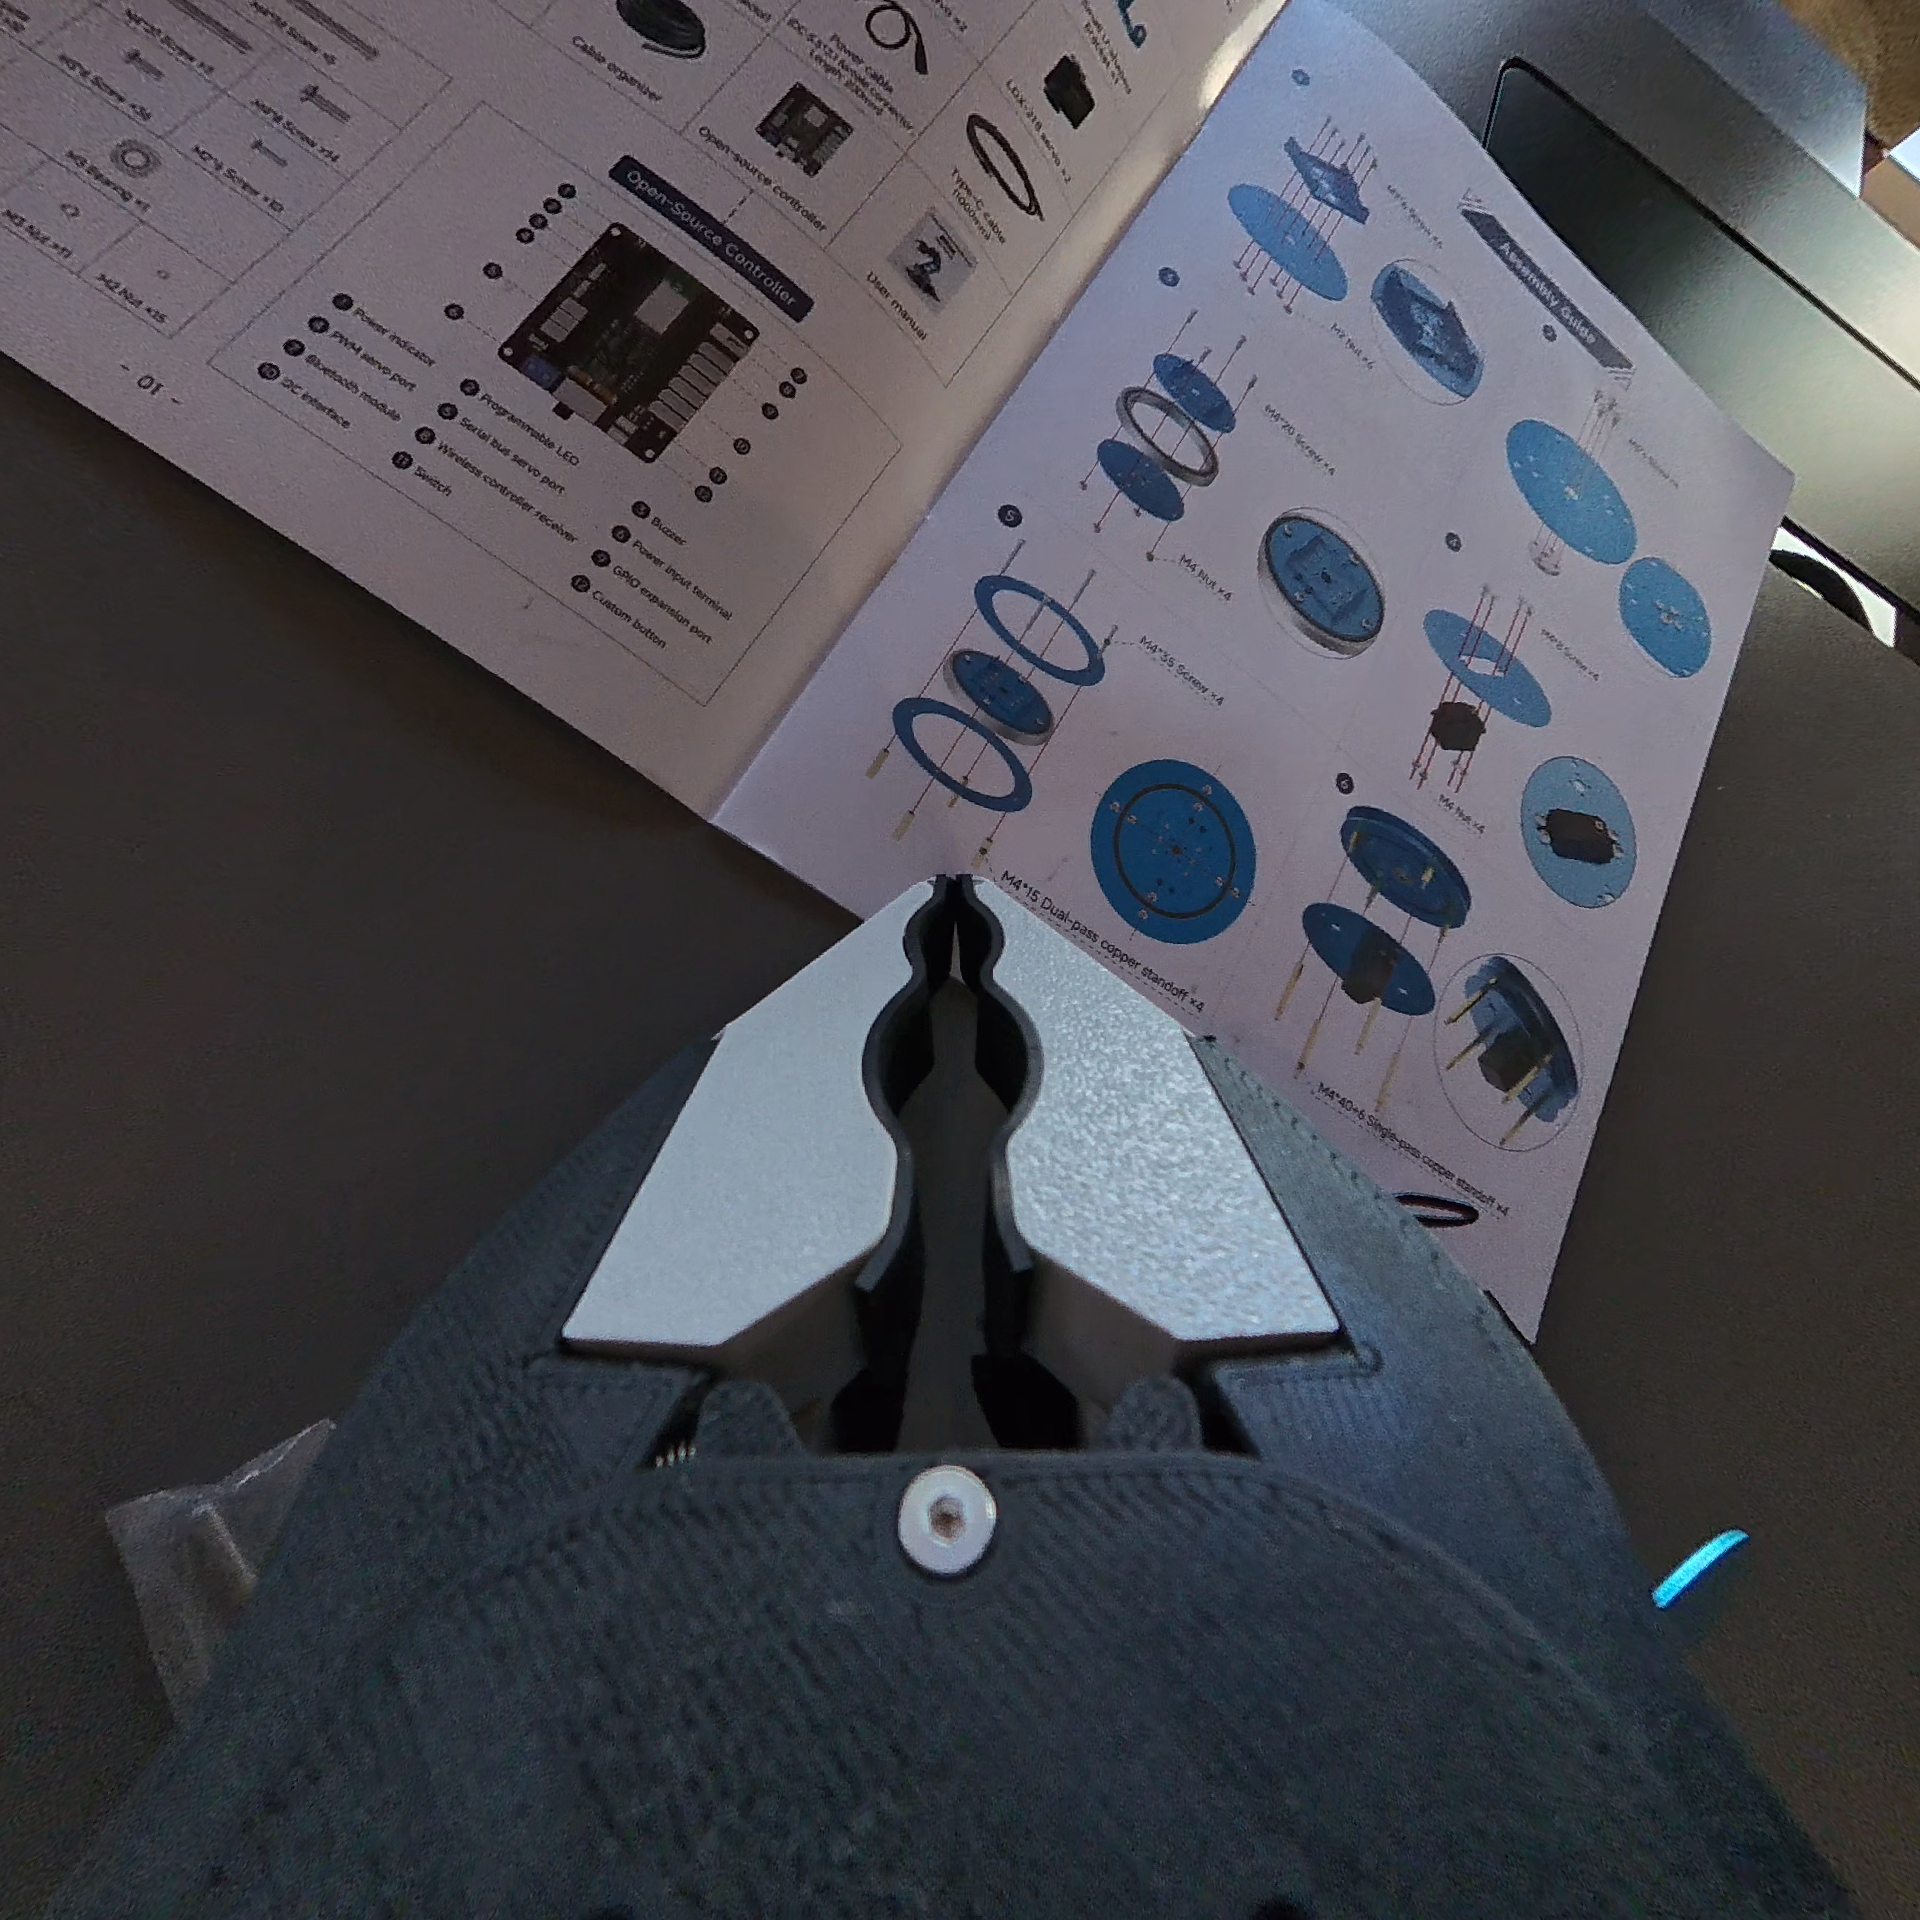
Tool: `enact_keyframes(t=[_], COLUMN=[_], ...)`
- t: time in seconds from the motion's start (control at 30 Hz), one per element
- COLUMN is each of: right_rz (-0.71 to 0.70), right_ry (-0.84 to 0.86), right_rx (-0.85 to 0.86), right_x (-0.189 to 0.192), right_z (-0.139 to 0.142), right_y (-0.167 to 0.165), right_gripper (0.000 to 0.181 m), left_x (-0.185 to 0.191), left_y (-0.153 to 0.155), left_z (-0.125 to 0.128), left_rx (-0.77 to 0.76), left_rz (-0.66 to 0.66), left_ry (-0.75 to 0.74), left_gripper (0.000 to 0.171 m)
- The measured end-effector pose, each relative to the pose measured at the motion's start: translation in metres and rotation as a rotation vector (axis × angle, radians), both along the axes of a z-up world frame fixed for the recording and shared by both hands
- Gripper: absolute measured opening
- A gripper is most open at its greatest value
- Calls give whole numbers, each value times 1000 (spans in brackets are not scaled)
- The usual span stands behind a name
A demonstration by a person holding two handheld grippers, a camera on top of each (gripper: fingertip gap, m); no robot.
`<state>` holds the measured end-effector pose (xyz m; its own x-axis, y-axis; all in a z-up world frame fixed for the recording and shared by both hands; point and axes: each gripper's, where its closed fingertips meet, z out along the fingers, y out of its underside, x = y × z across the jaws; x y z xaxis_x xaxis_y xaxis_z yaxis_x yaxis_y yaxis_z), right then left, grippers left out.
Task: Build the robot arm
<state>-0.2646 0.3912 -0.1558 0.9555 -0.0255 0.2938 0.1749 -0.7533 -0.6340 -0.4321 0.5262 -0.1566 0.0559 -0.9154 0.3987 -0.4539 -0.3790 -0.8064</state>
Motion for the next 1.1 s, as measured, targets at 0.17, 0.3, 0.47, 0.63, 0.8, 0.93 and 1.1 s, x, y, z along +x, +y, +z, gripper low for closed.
enact_keyframes(t=[0.17,0.3,0.47,0.63,0.8,0.93,1.1], right_rz=[2,5,7,11,-6,2,9], right_ry=[-3,-11,-14,-52,-36,-60,-100], right_rx=[1,1,-4,-16,-25,9,83], right_x=[0,0,0,-1,-2,-8,-13], right_z=[0,0,0,1,4,19,45], right_y=[0,0,-1,-1,-4,-6,-11], right_gripper=[0,0,0,0,8,8,4], left_x=[1,1,1,-2,-20,-49,-94], left_y=[0,0,1,6,8,4,-13], left_z=[-1,-1,0,-1,10,38,76], left_rx=[-8,2,-10,9,12,40,135], left_rz=[0,2,12,66,133,195,276], left_ry=[-4,-3,-22,-25,-72,-149,-181], left_gripper=[5,5,6,27,36,32,30])
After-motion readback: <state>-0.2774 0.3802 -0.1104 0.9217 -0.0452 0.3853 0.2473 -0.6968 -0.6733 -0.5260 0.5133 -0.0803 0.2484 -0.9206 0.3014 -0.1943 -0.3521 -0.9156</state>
